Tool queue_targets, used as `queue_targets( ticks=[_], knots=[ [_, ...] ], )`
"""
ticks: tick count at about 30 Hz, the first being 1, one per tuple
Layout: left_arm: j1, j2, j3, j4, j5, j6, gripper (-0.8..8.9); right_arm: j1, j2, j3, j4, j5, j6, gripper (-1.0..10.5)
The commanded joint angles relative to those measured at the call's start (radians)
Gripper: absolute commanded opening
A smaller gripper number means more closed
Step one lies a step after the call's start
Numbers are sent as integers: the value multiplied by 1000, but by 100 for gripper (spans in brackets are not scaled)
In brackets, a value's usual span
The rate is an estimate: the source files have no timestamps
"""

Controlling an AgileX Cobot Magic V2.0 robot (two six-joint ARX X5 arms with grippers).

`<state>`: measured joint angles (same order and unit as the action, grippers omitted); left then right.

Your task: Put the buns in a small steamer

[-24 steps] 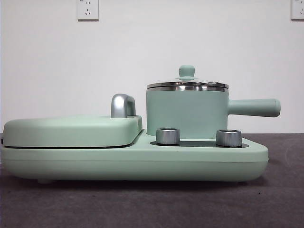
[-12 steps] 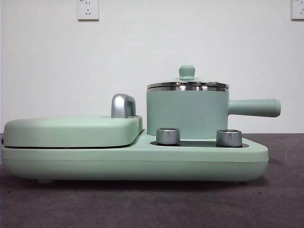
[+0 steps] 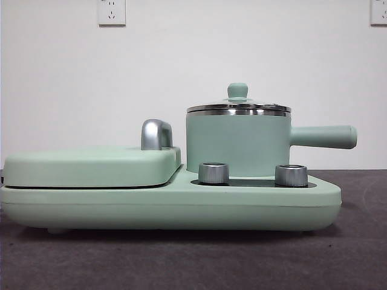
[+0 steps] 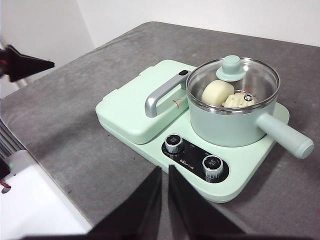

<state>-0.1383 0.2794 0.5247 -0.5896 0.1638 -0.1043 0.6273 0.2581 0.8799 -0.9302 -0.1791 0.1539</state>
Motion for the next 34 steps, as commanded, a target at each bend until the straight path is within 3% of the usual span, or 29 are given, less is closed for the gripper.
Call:
queue_targets(
  ticks=[1,6,11,34],
  knots=[
    [53,-60,-125,155,1,58,7,6,6,7,11,3,-8,21],
    [100,-192,-349,371,-37,47,7,6,6,7,11,3,-8,21],
    [109,-279,-467,399,-127,-16,7,6,6,7,11,3,-8,21],
    [121,-276,-512,401,-167,-10,7,6,6,7,11,3,-8,21]
  ],
)
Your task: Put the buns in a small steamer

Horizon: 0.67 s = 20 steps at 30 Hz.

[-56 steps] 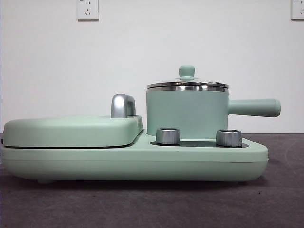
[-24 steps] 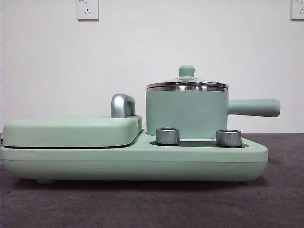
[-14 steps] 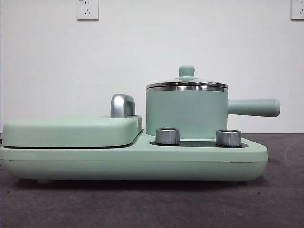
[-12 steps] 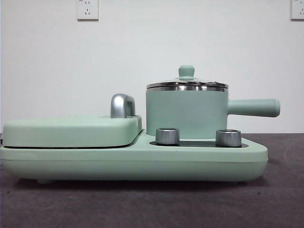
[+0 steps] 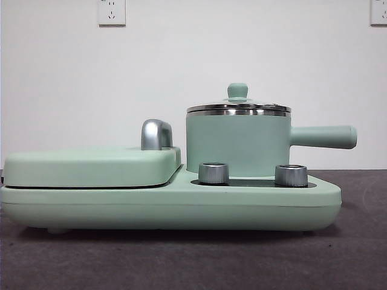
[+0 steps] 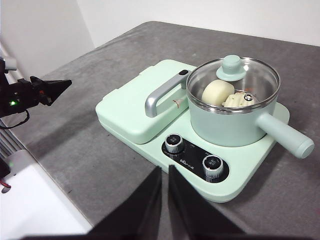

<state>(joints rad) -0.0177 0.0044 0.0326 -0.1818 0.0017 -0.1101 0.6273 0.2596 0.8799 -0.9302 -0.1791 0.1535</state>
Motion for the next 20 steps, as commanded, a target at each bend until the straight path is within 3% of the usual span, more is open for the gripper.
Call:
queue_targets(
  ticks=[1,13,20],
  knots=[
    [1,-1,-19,-6,-5,-4,7,6,5,7,11,3,-8,21],
    [1,-1,-19,-6,-5,-4,7,6,5,6,12,3,-8,21],
    [1,-1,-19,-6,-5,-4,7,-59,4,-5,11,25,-9,21]
  ],
)
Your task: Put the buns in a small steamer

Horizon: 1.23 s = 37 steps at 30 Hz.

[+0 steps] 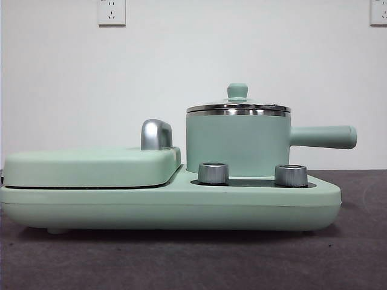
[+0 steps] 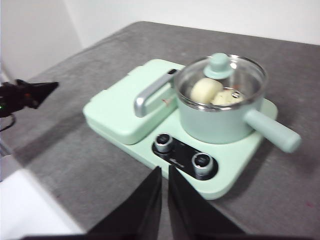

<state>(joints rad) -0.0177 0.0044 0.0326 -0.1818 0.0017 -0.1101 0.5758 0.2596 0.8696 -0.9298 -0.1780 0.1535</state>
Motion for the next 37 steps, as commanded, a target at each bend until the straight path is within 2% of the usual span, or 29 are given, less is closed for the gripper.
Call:
queue_targets(
  ticks=[1,6,9,16,21,27,33,37],
  knots=[
    [1,-1,-19,-6,-5,-4,7,-11,4,6,12,57,-9,21],
    [1,-1,-19,-6,-5,-4,7,-30,4,-22,78,272,-9,21],
    [1,-1,-19,-6,-5,-4,7,-120,-16,-98,183,320,-9,21],
    [1,-1,-19,-6,-5,-4,7,-417,-114,-423,489,317,-23,20],
    [1,-1,-19,-6,-5,-4,7,-558,-207,-658,693,257,-35,20],
    [1,-1,-19,-6,-5,-4,7,-598,-256,-827,837,210,-39,20],
    [1,-1,-19,-6,-5,-4,7,-598,-256,-858,755,203,-57,20],
    [1,-1,-19,-6,-5,-4,7,-598,-256,-858,752,177,-112,20]
  ],
)
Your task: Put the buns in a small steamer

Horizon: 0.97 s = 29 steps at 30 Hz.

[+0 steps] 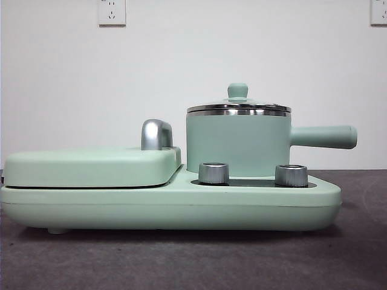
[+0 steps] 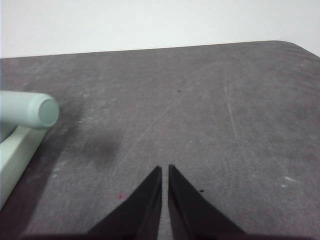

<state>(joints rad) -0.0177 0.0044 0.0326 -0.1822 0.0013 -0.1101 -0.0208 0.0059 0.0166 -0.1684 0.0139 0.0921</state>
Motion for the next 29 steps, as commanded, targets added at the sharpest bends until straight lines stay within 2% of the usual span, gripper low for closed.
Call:
queue_targets(
  ticks=[1,29],
  knots=[
    [1,-1,-19,-6,-5,-4,7,-1,-2,-5,-10,-14,-57,20],
    [1,-1,-19,-6,-5,-4,7,32,-2,-5,13,-14,-60,20]
  ],
)
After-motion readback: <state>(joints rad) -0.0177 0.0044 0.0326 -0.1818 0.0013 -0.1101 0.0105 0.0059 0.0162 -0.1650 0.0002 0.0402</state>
